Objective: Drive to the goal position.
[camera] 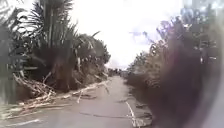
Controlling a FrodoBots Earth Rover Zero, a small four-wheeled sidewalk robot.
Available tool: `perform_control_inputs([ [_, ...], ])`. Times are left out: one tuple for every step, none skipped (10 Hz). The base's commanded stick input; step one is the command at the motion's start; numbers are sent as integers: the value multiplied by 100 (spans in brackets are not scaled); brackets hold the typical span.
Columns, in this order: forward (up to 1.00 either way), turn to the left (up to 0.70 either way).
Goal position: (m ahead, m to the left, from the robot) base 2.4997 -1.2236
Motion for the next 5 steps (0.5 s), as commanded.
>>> perform_control_inputs([
  [70, 0],
  [70, 0],
  [70, 0],
  [70, 0],
  [70, 0],
])
